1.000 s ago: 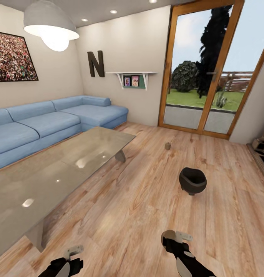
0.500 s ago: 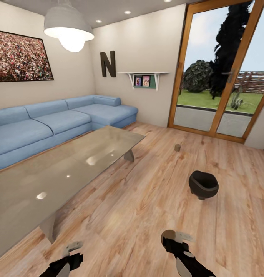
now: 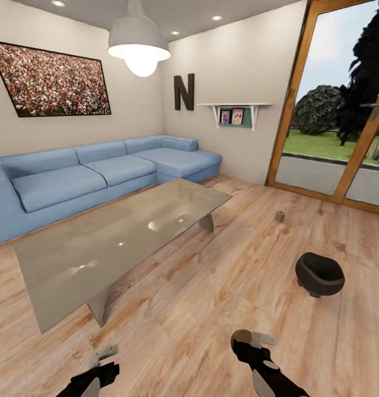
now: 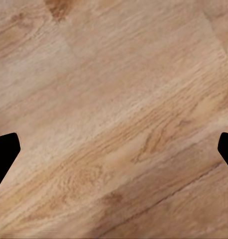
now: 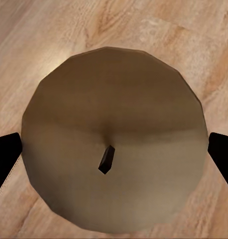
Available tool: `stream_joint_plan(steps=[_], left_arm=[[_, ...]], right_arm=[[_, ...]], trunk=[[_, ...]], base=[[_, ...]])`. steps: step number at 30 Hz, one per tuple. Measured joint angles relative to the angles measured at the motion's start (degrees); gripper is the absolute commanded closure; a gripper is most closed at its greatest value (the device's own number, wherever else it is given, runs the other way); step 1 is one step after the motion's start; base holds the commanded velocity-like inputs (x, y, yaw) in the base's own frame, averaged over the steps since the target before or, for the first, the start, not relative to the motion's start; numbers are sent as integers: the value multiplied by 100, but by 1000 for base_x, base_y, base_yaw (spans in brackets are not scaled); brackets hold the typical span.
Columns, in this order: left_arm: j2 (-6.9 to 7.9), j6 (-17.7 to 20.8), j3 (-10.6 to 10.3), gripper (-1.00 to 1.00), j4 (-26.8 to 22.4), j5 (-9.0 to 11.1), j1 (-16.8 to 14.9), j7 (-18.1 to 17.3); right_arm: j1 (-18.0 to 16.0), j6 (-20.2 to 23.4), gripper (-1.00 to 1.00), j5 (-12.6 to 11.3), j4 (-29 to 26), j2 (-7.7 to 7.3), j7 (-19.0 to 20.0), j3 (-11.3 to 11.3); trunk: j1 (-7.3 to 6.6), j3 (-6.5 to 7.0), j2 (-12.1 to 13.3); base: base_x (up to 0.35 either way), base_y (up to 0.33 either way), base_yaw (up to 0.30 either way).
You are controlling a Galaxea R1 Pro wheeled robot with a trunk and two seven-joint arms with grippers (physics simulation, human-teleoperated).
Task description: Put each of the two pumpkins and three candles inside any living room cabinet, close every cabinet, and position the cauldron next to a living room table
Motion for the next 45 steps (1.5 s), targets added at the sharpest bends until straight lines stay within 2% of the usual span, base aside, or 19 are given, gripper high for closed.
stream_joint_plan(steps=[20, 45], left_arm=[[0, -1, 0, -100, 34, 3, 0, 1], [0, -99, 5, -100, 115, -1, 0, 3]], right_arm=[[0, -7, 100, 9, 7, 6, 0, 0], [0, -8, 100, 18, 0, 9, 0, 5]], trunk=[[0, 0, 0], [1, 0, 0]], base=[[-4, 0, 286], [-93, 0, 286]])
